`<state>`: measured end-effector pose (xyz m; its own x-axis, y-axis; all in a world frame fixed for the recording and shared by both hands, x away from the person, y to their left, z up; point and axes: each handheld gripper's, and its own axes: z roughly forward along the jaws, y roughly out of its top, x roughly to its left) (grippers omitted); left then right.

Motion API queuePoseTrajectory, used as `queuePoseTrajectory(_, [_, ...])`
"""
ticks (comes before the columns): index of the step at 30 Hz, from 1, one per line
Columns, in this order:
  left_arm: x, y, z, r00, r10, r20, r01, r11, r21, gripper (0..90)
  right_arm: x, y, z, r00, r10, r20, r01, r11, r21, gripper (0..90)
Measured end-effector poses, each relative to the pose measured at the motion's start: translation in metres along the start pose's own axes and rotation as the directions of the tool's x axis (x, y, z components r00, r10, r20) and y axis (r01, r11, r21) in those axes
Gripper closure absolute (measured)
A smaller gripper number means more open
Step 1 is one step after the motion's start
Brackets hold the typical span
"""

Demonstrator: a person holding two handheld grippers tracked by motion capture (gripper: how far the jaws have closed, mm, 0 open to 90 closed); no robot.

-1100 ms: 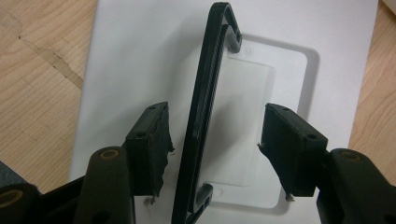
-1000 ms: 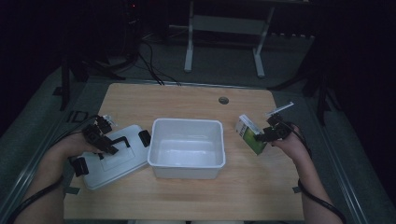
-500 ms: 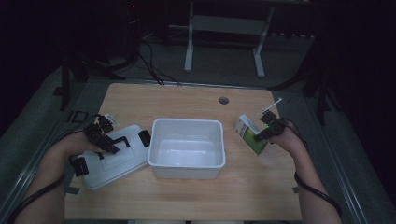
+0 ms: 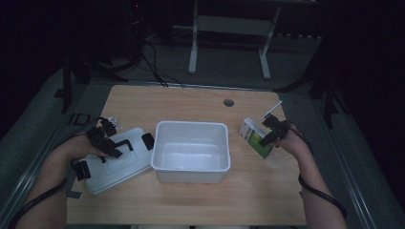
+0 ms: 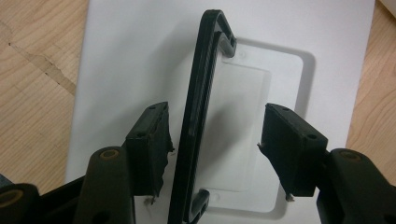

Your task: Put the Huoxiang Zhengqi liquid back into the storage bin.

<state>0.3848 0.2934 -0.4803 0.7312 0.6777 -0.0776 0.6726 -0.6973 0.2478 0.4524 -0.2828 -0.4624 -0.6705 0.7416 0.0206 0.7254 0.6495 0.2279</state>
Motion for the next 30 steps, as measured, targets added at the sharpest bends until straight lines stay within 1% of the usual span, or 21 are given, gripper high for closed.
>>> queuePoseTrajectory(3, [0.0,-0.001,0.001,1.0,-0.002,0.002,0.002,1.0,0.002,42.4,0.0,0.0,-0.001,1.0,0.005,0.008,-0.005,1.0,-0.007,62.9])
queuePoseTrajectory(4, [0.0,-0.001,0.001,1.0,-0.001,0.004,0.0,1.0,0.004,42.3,0.0,-0.001,-0.003,1.0,0.006,0.007,-0.006,1.0,-0.016,63.2])
queuePoseTrajectory(6, [0.0,-0.001,0.002,1.0,-0.001,0.004,0.001,1.0,0.006,42.4,0.001,-0.002,-0.004,1.0,0.003,0.004,-0.003,1.0,-0.016,63.2])
queuePoseTrajectory(11, [-0.001,0.0,0.001,1.0,-0.002,0.005,0.002,1.0,0.004,42.4,0.002,-0.004,-0.012,0.9999,-0.014,0.003,0.014,1.0,-0.017,63.4])
queuePoseTrajectory(13, [-0.001,0.0,-0.001,1.0,-0.003,0.007,0.003,1.0,-0.001,42.4,0.004,-0.005,-0.017,0.9995,-0.029,0.009,0.029,0.999,-0.012,63.4])
queuePoseTrajectory(14, [-0.001,0.001,-0.001,1.0,-0.001,0.004,0.001,1.0,-0.002,42.4,0.006,-0.005,-0.022,0.9992,-0.04,0.008,0.041,0.999,-0.013,63.4])
queuePoseTrajectory(15, [-0.002,0.001,-0.001,1.0,-0.002,0.005,0.002,1.0,-0.001,42.4,0.006,-0.005,-0.022,0.9992,-0.04,0.008,0.041,0.999,-0.013,63.4])
queuePoseTrajectory(16, [-0.002,0.001,-0.002,1.0,-0.001,0.006,0.001,1.0,-0.001,42.3,0.009,-0.006,-0.027,0.9984,-0.056,0.007,0.056,0.998,-0.017,63.4])
queuePoseTrajectory(17, [-0.002,0.001,-0.002,1.0,0.0,0.006,0.0,1.0,-0.003,42.3,0.009,-0.006,-0.027,0.9984,-0.056,0.007,0.056,0.998,-0.017,63.4])
queuePoseTrajectory(19, [-0.002,0.002,-0.002,1.0,0.002,0.007,-0.002,1.0,-0.001,42.3,0.011,-0.007,-0.033,0.9976,-0.069,0.009,0.069,0.997,-0.026,63.4])
queuePoseTrajectory(20, [-0.002,0.001,-0.002,1.0,0.001,0.007,-0.001,1.0,-0.002,42.4,0.014,-0.008,-0.04,0.9973,-0.073,0.007,0.074,0.997,-0.03,63.4])
queuePoseTrajectory(21, [-0.002,0.001,-0.002,1.0,0.0,0.008,0.0,1.0,0.0,42.4,0.014,-0.008,-0.04,0.9973,-0.073,0.007,0.074,0.997,-0.03,63.4])
queuePoseTrajectory(23, [-0.003,0.001,-0.002,1.0,0.002,0.007,-0.002,1.0,0.004,42.3,0.017,-0.008,-0.046,0.9967,-0.08,0.011,0.08,0.996,-0.039,63.4])
queuePoseTrajectory(24, [-0.003,0.001,-0.002,1.0,0.002,0.008,-0.002,1.0,0.006,42.4,0.019,-0.008,-0.053,0.9969,-0.078,0.01,0.079,0.995,-0.053,63.4])
queuePoseTrajectory(25, [-0.003,0.002,-0.003,1.0,0.003,0.007,-0.003,1.0,0.006,42.4,0.019,-0.008,-0.053,0.9969,-0.078,0.01,0.079,0.995,-0.053,63.4])
queuePoseTrajectory(27, [-0.003,0.002,-0.003,0.9999,0.002,0.011,-0.002,1.0,0.006,42.3,0.021,-0.008,-0.06,0.9964,-0.085,0.003,0.085,0.994,-0.063,63.4])
queuePoseTrajectory(29, [-0.004,0.002,-0.003,0.9999,0.006,0.01,-0.006,0.9999,0.012,42.3,0.026,-0.007,-0.068,0.995,-0.099,0.015,0.099,0.993,-0.066,63.4])
queuePoseTrajectory(30, [-0.004,0.003,-0.003,0.9999,0.008,0.011,-0.008,0.9999,0.01,42.3,0.03,-0.006,-0.076,0.9939,-0.109,0.016,0.11,0.991,-0.078,63.4])
